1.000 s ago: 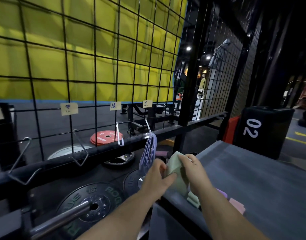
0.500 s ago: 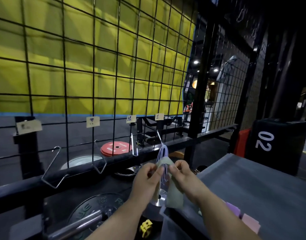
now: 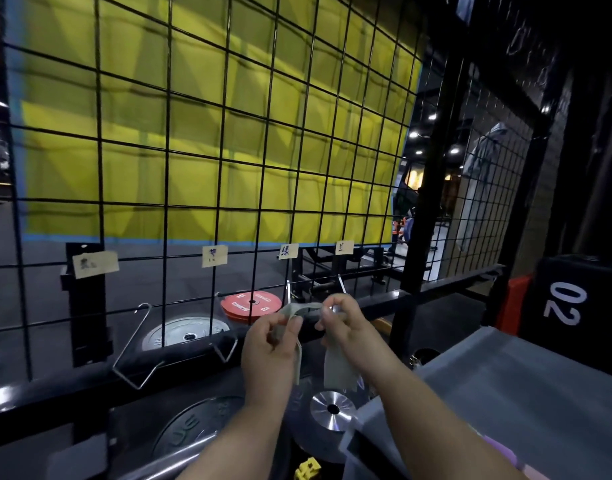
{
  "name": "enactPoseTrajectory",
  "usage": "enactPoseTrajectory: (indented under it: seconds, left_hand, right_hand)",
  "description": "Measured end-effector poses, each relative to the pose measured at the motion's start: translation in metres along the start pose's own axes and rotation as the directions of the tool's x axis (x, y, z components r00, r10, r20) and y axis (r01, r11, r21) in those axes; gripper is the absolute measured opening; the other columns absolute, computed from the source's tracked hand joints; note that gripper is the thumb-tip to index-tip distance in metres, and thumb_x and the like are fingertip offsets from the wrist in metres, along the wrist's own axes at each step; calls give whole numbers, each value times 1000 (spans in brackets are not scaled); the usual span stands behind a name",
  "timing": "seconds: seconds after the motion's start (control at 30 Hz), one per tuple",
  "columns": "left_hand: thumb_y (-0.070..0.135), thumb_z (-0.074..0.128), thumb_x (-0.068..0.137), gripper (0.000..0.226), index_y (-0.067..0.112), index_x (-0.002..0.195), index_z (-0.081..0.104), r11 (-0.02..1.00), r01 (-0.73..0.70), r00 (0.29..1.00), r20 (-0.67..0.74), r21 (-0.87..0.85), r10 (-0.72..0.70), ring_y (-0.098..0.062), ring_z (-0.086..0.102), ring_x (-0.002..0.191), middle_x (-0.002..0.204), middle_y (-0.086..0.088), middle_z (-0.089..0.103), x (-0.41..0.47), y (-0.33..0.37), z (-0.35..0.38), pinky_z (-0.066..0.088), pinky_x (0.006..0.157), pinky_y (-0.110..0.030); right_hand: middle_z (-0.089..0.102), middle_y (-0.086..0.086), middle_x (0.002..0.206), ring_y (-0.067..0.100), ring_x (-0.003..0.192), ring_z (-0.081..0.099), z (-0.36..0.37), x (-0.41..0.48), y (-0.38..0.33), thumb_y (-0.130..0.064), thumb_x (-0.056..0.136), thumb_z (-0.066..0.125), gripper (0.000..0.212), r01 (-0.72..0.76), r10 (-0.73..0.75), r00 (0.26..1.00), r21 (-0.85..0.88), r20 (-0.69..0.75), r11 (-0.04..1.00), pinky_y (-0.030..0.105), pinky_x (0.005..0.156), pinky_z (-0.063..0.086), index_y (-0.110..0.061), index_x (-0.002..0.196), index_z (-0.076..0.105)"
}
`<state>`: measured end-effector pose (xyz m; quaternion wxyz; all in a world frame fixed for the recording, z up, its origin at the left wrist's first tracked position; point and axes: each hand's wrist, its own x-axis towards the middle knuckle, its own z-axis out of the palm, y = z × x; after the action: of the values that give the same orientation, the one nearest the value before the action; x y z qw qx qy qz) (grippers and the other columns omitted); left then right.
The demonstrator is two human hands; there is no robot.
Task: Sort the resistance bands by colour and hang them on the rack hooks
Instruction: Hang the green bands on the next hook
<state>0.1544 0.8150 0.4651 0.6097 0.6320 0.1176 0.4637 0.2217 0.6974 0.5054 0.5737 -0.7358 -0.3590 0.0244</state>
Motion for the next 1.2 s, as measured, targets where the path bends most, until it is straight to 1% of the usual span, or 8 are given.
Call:
enactPoseTrajectory:
  seconds: [0.27,0.33,0.53,0.63,0.73,0.8,0.97,1.2]
  left_hand:
    - [20,68,87,8,16,83,61,994,4,995,-103,105,7,-15,60,65,72,-1,63,20,-7,10,38,53,-12]
    - [17,68,87,9,15,82,60,985,-6,996,-88,173,21,-14,59,65,73,0,62,22,-13,12,36,53,-16]
    - [7,69,84,17,21,87,58,910,-132,989,-10,392,148,1,48,79,104,7,51,16,-16,9,32,60,-6]
    - [14,63,89,22,25,108,60,871,-95,995,40,482,87,-6,51,80,111,7,56,13,-20,8,35,57,-18]
    - [16,60,91,39,34,126,56,832,-107,993,95,544,65,-17,57,101,120,8,59,12,-22,7,41,73,-26]
    - [16,57,91,45,37,131,52,808,-144,987,137,571,78,-16,55,110,125,11,58,11,-24,6,46,82,-28]
    - [24,49,97,51,39,144,37,765,-140,984,171,628,39,-11,43,128,143,18,46,10,-24,8,48,95,-30]
    - [31,44,97,48,45,143,34,766,-103,983,183,635,-19,-13,48,122,137,18,51,10,-21,12,49,89,-30]
  right_hand:
    - [59,-6,87,10,77,55,12,38,-5,-33,99,51,5,52,-55,998,-93,-38,994,30,75,48,-33,100,56]
    - [58,-4,84,11,77,53,16,44,-2,-31,99,51,8,48,-52,998,-96,-44,994,31,75,47,-34,96,57]
    - [61,-9,84,11,79,54,21,54,11,-32,99,50,14,-41,40,999,-101,-7,994,32,79,49,-37,90,59]
    - [64,-12,92,10,90,59,23,56,21,-34,99,49,14,-93,95,995,-110,18,990,35,89,51,-39,94,61]
    - [67,-7,99,6,90,61,24,52,26,-33,99,49,19,-171,171,985,10,23,985,18,79,51,-26,107,65]
    - [69,-1,104,13,94,65,24,49,29,-33,99,48,25,-232,231,973,64,22,971,24,83,54,-19,109,67]
    - [68,6,94,7,72,65,21,38,32,-28,103,43,32,-280,278,960,86,37,956,15,57,48,-4,106,64]
    - [73,1,97,14,92,68,22,33,34,-36,101,45,32,-297,297,955,97,12,950,23,74,49,-17,101,70]
